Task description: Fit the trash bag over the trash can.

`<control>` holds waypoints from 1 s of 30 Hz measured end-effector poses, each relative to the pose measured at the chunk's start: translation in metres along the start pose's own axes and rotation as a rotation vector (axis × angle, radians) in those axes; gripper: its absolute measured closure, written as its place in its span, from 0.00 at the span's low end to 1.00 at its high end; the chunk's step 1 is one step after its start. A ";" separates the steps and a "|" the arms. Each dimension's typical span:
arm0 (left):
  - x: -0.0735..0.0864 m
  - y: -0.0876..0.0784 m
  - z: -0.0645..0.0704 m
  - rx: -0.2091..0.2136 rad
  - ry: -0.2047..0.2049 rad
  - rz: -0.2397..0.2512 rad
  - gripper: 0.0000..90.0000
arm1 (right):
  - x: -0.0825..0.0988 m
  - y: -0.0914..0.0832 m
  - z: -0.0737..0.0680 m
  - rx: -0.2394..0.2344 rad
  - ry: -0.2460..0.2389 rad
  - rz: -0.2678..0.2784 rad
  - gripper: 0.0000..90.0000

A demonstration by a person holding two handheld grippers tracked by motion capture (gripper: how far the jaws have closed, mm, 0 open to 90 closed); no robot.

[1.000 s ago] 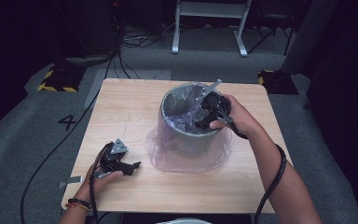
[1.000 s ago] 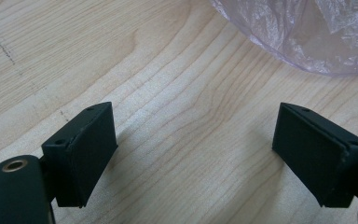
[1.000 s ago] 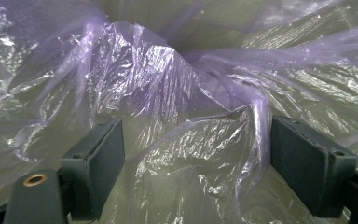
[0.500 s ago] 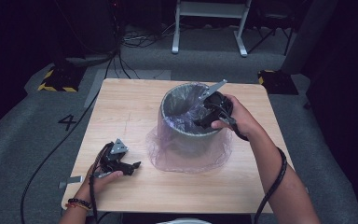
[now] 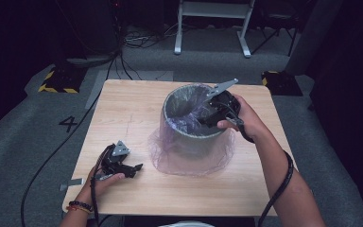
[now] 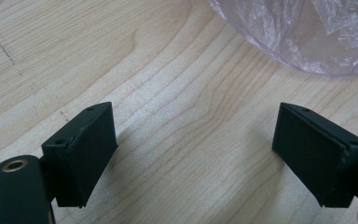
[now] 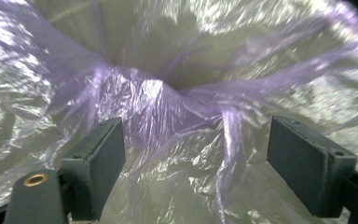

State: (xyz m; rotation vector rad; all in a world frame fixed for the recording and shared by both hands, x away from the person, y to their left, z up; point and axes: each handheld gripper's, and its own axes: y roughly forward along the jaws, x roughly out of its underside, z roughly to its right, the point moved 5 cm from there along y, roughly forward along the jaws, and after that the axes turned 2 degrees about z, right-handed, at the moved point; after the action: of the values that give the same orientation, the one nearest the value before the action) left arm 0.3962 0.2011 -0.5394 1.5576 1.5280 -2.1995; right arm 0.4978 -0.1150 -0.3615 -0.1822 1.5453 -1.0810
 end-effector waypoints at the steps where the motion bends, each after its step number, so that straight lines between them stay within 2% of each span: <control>1: 0.000 0.000 0.000 0.001 0.000 0.001 0.15 | -0.001 -0.002 0.000 -0.002 0.000 0.013 0.21; 5: 0.000 0.000 0.000 0.001 -0.001 0.000 0.15 | -0.003 -0.007 -0.001 0.001 -0.004 0.046 0.21; 13: 0.000 0.000 0.000 0.000 0.001 0.000 0.15 | -0.004 -0.015 -0.003 -0.005 -0.013 0.076 0.21; 30: 0.000 0.000 0.000 0.001 0.000 0.000 0.15 | 0.004 -0.032 -0.002 0.000 -0.020 0.110 0.20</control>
State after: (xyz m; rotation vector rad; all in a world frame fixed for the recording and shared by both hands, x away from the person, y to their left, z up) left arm 0.3962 0.2010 -0.5394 1.5576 1.5273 -2.2004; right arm 0.4808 -0.1337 -0.3420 -0.1067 1.5202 -0.9898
